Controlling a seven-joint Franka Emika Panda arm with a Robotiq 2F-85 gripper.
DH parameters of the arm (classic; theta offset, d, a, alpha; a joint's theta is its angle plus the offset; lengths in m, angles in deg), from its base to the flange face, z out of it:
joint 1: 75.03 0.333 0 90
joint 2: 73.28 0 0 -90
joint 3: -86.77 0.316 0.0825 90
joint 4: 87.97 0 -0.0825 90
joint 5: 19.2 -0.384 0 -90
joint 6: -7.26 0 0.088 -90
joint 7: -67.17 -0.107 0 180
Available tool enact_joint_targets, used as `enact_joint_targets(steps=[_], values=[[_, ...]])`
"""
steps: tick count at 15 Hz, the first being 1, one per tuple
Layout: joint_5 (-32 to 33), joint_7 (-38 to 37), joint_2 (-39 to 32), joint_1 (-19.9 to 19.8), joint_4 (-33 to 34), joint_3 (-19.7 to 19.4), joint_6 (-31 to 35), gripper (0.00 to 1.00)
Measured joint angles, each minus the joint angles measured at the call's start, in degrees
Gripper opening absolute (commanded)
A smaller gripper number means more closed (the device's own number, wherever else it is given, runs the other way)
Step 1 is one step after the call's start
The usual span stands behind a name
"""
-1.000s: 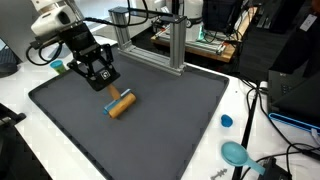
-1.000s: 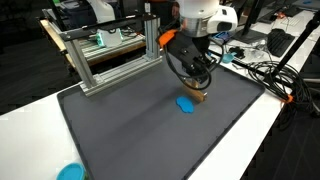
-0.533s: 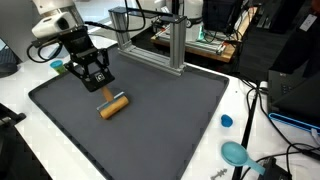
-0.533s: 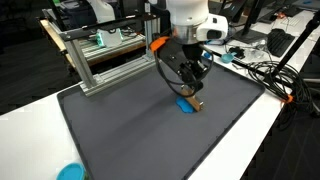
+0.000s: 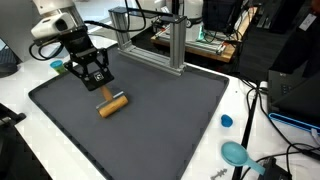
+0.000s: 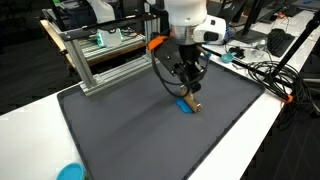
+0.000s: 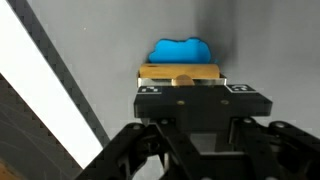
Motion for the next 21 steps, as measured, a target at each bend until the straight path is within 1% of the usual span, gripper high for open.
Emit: enact_joint_targets(steps=[6, 11, 14, 17, 21], values=[[0.31, -2.62, -0.24, 0.06, 0.26, -0.70, -0.05, 0.22], [3.30, -7.65, -0.23, 0.47, 1.10, -2.11, -1.42, 0.22], [5.37, -9.44, -0.35, 0.50, 1.58, -2.53, -2.57, 0.22], [7.10, -10.10, -0.67, 0.50, 2.26, -2.90, -3.97, 0.22], [7.39, -10.63, -0.87, 0.51, 2.84, -2.88, -4.47, 0.22]])
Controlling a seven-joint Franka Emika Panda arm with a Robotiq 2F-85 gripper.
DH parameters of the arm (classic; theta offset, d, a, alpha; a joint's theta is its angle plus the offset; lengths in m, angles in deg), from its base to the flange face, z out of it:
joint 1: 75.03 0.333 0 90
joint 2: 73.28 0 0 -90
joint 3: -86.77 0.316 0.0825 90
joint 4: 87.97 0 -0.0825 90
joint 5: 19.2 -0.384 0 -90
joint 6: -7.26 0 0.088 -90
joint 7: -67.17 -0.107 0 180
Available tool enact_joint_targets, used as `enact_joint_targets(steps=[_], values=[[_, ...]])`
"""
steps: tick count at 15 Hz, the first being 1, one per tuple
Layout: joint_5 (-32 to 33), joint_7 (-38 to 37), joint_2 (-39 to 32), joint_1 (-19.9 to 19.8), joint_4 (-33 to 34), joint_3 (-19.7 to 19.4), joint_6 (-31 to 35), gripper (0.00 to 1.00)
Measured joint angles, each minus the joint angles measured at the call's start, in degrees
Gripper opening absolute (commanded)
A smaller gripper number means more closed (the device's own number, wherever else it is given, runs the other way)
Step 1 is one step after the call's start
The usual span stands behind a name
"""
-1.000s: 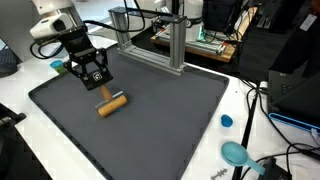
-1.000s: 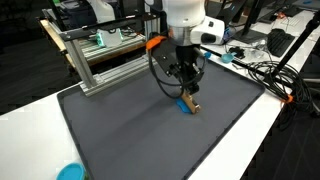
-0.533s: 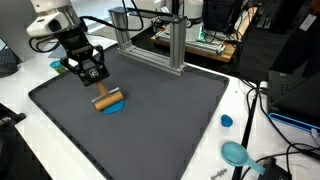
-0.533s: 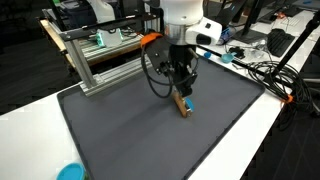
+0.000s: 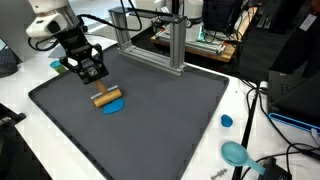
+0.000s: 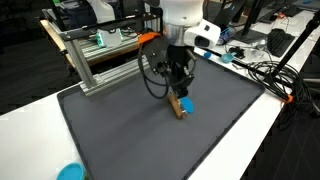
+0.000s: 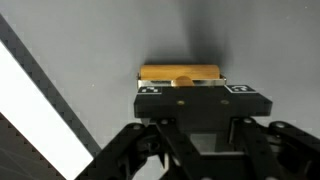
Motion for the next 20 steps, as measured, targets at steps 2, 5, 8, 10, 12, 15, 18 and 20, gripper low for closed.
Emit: enact_joint_targets(steps=[2, 5, 8, 10, 12, 15, 18, 20], values=[[-0.56, 0.08, 0.17, -0.48, -0.14, 0.19, 0.28, 0.22], [-2.48, 2.35, 1.04, -1.87, -0.67, 1.42, -0.32, 0.22], [-5.72, 5.54, 2.17, -2.91, -1.74, 3.20, -2.06, 0.22], [-7.01, 6.80, 2.17, -2.93, -2.21, 3.89, -2.14, 0.22], [-7.33, 7.92, 1.91, -2.83, -2.70, 4.29, -1.12, 0.22], [-7.37, 10.08, 1.40, -2.80, -3.01, 4.51, -0.11, 0.22], [-7.02, 12.84, 1.37, -2.80, -3.01, 4.29, -0.10, 0.22], [-6.61, 14.33, 1.38, -2.79, -2.99, 3.94, -0.13, 0.47]])
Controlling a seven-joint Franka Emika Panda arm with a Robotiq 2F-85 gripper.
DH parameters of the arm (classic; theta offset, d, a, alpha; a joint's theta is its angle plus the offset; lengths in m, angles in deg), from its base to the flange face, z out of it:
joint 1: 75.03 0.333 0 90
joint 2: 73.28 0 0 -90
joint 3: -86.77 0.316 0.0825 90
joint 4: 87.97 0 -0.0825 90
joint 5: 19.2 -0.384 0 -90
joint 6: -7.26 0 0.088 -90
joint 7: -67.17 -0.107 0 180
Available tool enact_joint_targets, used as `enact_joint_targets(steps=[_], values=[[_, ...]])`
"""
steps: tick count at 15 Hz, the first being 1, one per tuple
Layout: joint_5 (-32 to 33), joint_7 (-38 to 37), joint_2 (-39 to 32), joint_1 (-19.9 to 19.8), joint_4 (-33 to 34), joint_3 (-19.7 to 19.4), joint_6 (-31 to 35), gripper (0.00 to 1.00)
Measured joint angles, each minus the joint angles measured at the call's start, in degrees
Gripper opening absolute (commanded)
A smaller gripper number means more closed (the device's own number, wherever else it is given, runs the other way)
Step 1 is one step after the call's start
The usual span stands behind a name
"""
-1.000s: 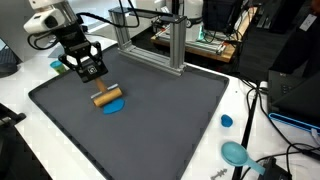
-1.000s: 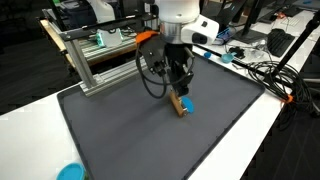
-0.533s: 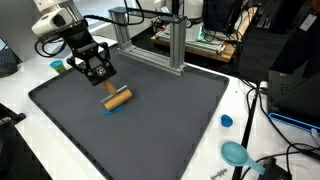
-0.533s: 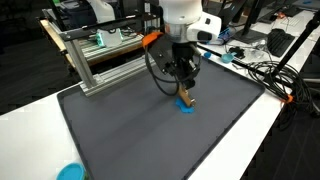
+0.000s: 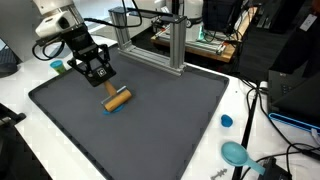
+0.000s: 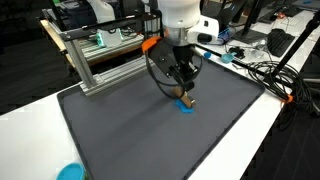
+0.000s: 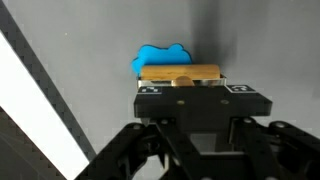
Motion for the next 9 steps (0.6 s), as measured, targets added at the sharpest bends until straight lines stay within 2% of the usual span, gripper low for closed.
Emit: enact_joint_targets(steps=[2, 3, 6, 9], values=[[0.03, 0.55, -0.04, -0.01, 0.27, -0.39, -0.61, 0.47], [0.03, 0.64, -0.07, 0.00, 0.35, -0.50, -0.74, 0.22], [-0.42, 0.87, 0.02, -0.04, 0.32, -0.45, -0.45, 0.22], [-2.88, 6.28, 1.74, -1.19, -2.18, 0.53, 3.28, 0.22]])
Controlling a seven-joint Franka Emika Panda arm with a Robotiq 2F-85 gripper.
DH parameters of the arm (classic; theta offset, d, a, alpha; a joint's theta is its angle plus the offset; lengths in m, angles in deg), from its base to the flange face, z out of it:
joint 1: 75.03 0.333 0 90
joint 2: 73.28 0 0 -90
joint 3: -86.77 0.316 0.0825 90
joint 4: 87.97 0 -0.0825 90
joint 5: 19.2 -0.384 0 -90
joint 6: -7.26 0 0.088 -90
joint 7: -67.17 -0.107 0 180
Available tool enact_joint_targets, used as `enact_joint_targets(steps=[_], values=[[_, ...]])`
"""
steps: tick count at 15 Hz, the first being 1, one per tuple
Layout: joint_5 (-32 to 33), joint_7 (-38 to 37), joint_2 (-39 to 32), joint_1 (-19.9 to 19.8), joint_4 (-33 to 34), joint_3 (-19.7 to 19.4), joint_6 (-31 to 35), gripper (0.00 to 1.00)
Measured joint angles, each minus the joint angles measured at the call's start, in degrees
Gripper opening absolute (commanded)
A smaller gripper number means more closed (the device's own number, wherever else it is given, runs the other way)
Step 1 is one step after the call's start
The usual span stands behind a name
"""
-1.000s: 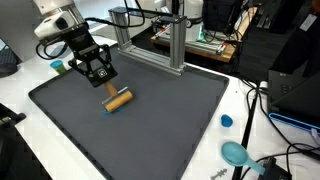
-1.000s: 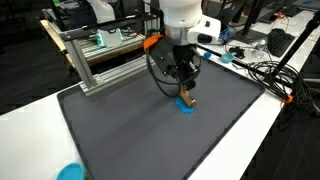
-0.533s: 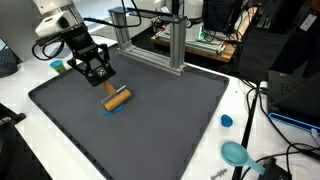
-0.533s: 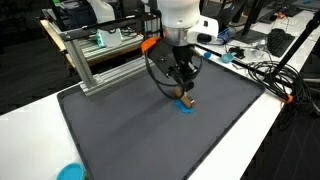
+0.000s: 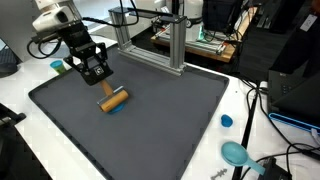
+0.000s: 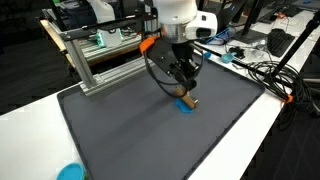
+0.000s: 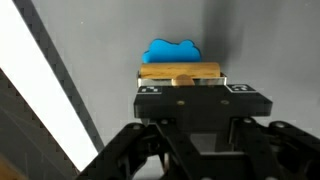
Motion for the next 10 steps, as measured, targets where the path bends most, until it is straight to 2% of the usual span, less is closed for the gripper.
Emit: enact_joint_targets(steps=[4, 5, 6, 7, 10], values=[[-2.30, 9.26, 4.11, -1.46, -6.80, 0.85, 7.58, 0.22], [-2.59, 10.56, 4.79, -1.46, -8.28, 0.89, 8.96, 0.47], [-2.65, 10.78, 5.08, -1.36, -9.25, 0.91, 8.89, 0.47], [-2.65, 10.78, 5.09, -1.21, -9.82, 0.91, 8.56, 0.22], [-2.64, 10.76, 4.74, -0.89, -10.28, 0.80, 8.60, 0.22]])
